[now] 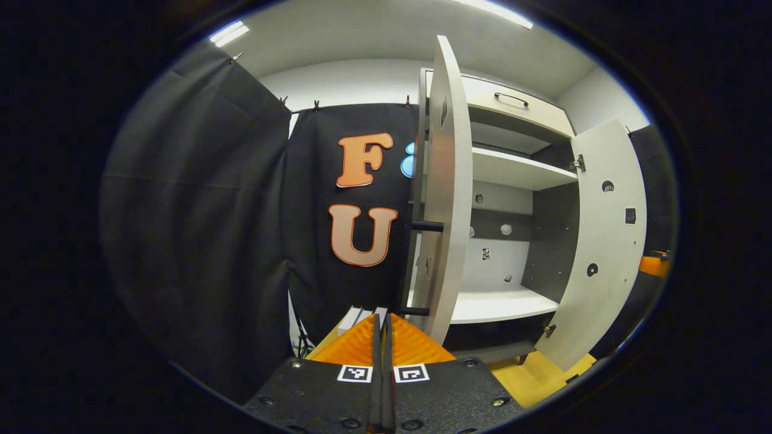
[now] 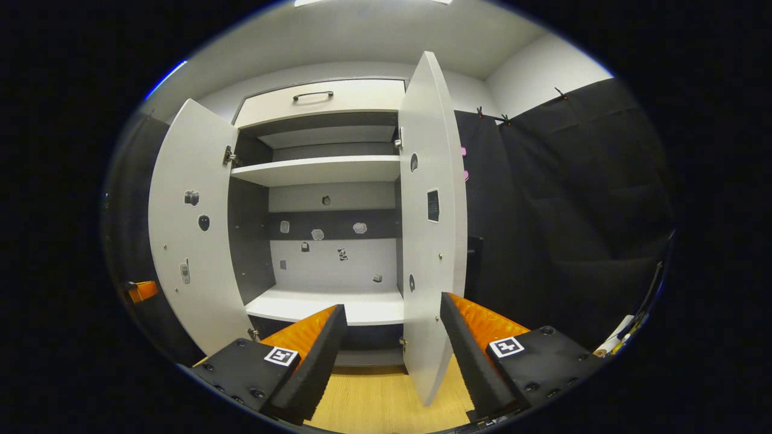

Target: Open the right door of the double-door shoe cabinet with the right hand, and open the left door with the left hand.

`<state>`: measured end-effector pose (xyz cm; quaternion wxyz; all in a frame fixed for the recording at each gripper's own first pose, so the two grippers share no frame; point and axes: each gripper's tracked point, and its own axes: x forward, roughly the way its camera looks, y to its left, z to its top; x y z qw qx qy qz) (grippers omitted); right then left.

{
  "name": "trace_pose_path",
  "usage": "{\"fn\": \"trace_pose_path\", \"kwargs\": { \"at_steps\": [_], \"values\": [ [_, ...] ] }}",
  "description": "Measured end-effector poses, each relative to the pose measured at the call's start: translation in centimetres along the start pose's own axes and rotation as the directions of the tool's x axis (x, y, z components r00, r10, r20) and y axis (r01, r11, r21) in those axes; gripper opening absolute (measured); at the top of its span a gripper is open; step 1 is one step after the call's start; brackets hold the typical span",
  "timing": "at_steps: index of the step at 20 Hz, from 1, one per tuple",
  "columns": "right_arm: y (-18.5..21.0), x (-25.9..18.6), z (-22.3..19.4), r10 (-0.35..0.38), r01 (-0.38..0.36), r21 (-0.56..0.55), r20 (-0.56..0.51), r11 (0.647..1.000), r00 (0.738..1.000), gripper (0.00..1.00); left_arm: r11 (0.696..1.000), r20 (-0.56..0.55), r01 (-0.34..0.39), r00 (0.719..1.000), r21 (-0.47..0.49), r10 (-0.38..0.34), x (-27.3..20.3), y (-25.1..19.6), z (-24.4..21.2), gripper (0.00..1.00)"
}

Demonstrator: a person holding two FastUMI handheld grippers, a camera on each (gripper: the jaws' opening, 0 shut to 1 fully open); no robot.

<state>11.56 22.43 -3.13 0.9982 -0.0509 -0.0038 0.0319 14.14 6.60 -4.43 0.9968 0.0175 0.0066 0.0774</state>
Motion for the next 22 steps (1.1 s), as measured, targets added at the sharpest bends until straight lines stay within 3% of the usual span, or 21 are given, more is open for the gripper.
{"fn": "trace_pose_path", "kwargs": {
  "at_steps": [4, 5, 6, 8, 9, 10, 13, 14, 17, 18, 19, 20, 22],
  "values": [
    [-0.9, -0.4, -0.2, -0.025, 0.025, -0.006, 0.002, 1.000, 1.000, 0.99, 0.999, 0.003, -0.001, 1.000, 0.052, 0.001, -2.5, -0.3, 1.5, 0.02],
    [-1.1, -0.5, -0.2, -0.029, 0.029, -0.005, 0.002, 1.000, 1.000, 0.90, 0.998, 0.010, -0.002, 1.000, 0.062, 0.001, -2.8, -0.7, 2.0, 0.04],
    [-1.4, -0.6, -0.1, -0.034, 0.034, -0.004, 0.005, 0.999, 0.999, 0.91, 0.998, 0.018, 0.002, 1.000, 0.067, -0.003, -3.4, -1.2, 2.5, 0.03],
    [-1.7, -1.0, 0.2, -0.040, 0.040, 0.001, 0.012, 0.999, 0.999, 0.91, 0.997, 0.026, 0.012, 1.000, 0.071, -0.014, -3.4, -2.6, 3.4, 0.21],
    [-1.7, -1.2, 0.5, -0.041, 0.041, 0.006, 0.019, 0.999, 0.999, 0.99, 0.998, 0.032, 0.022, 0.999, 0.066, -0.024, -3.6, -3.2, 3.8, 0.21],
    [-1.8, -1.4, 0.8, -0.041, 0.041, 0.009, 0.025, 0.999, 0.999, 0.91, 0.998, 0.034, 0.035, 0.999, 0.060, -0.037, -3.7, -3.9, 4.1, 0.31],
    [-2.5, -2.1, 1.5, -0.053, 0.052, 0.013, 0.048, 0.999, 0.997, 0.90, 0.997, 0.023, 0.074, 0.997, 0.037, -0.075, -3.3, -6.2, 4.1, 0.44],
    [-2.8, -2.3, 1.6, -0.059, 0.058, 0.011, 0.053, 0.998, 0.997, 0.99, 0.996, 0.019, 0.081, 0.996, 0.035, -0.082, -3.1, -6.8, 4.1, 0.49],
    [-3.4, -2.8, 1.5, -0.077, 0.077, 0.002, 0.058, 0.997, 0.995, 0.99, 0.993, 0.016, 0.115, 0.993, 0.025, -0.116, -2.2, -8.7, 4.0, 0.65],
    [-3.6, -2.9, 1.4, -0.081, 0.081, -0.001, 0.057, 0.997, 0.995, 0.99, 0.992, 0.015, 0.125, 0.992, 0.024, -0.126, -2.0, -9.2, 4.0, 0.77],
    [-3.8, -3.1, 1.4, -0.086, 0.086, -0.003, 0.057, 0.996, 0.995, 0.99, 0.990, 0.016, 0.137, 0.990, 0.020, -0.137, -1.7, -9.9, 4.0, 0.80],
    [-4.0, -3.2, 1.4, -0.091, 0.092, -0.007, 0.058, 0.996, 0.994, 0.99, 0.989, 0.018, 0.146, 0.989, 0.018, -0.146, -1.7, -10.4, 3.9, 0.77],
    [-4.4, -3.3, 1.4, -0.103, 0.104, -0.013, 0.061, 0.994, 0.993, 0.99, 0.986, 0.020, 0.163, 0.986, 0.013, -0.164, -1.5, -11.3, 3.9, 0.88]
  ]
}}
